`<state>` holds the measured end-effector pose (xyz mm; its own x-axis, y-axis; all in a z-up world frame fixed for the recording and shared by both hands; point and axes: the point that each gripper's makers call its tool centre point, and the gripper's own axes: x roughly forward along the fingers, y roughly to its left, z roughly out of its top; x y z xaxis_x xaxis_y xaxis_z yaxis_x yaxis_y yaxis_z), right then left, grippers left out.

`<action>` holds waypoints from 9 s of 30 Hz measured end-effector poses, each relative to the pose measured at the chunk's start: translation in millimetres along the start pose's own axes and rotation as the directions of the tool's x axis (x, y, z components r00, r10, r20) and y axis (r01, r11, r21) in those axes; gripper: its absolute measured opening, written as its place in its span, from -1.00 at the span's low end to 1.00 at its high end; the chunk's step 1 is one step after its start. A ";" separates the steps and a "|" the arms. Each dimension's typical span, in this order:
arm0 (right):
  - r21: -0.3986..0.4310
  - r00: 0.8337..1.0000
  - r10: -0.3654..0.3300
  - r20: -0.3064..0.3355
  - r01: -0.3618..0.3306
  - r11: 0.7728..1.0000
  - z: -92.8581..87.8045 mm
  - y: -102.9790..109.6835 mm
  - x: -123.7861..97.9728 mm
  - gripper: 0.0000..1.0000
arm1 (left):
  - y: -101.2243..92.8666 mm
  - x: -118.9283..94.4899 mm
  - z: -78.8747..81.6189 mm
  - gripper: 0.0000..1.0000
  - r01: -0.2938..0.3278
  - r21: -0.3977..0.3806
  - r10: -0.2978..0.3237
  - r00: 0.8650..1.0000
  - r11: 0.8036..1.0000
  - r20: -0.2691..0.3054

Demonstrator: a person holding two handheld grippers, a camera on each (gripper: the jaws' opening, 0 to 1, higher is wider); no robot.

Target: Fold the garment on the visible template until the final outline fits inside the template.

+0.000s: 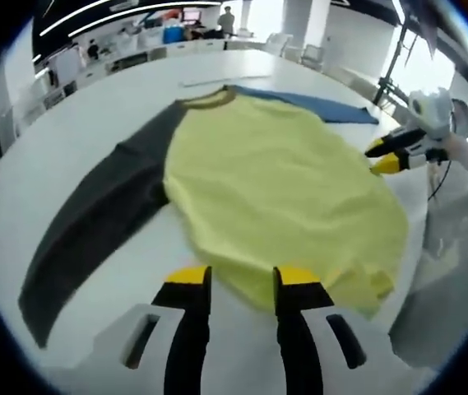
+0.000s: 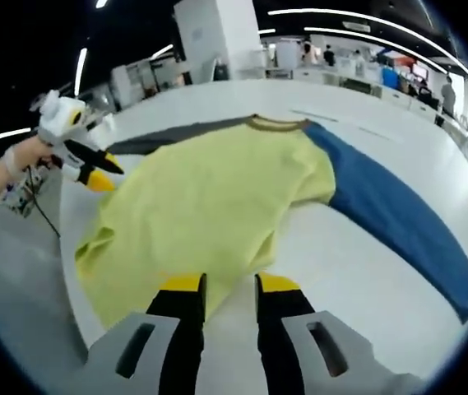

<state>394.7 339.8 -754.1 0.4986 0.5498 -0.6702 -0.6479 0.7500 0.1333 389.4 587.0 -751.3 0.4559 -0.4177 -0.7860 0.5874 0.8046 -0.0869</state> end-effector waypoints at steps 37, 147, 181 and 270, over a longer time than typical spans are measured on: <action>-0.003 0.999 0.002 -0.046 -0.002 1.000 -8.4 3.6 8.7 -0.94 | -10.5 8.6 -7.7 -0.99 0.011 0.035 -0.009 0.999 0.999 -0.047; 0.003 0.997 -0.065 0.043 0.065 0.998 120.6 -84.8 116.6 -0.95 | 135.1 57.1 81.4 -0.95 -0.130 -0.048 0.134 0.986 0.990 0.095; -0.107 0.985 -0.114 0.129 0.128 0.986 135.9 -75.9 85.2 -0.42 | 149.7 25.7 88.2 -0.33 -0.239 -0.005 0.237 0.961 0.971 0.140; -0.271 0.981 -0.027 0.194 0.080 0.959 130.5 14.1 -26.6 0.99 | -4.1 -82.4 102.4 0.99 -0.056 0.216 0.005 0.973 0.975 0.230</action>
<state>447.5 383.7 -639.1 0.6184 0.5903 -0.5188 -0.7376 0.6638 -0.1238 417.9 574.9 -623.4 0.6001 -0.4994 -0.6248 0.6915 0.7166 0.0914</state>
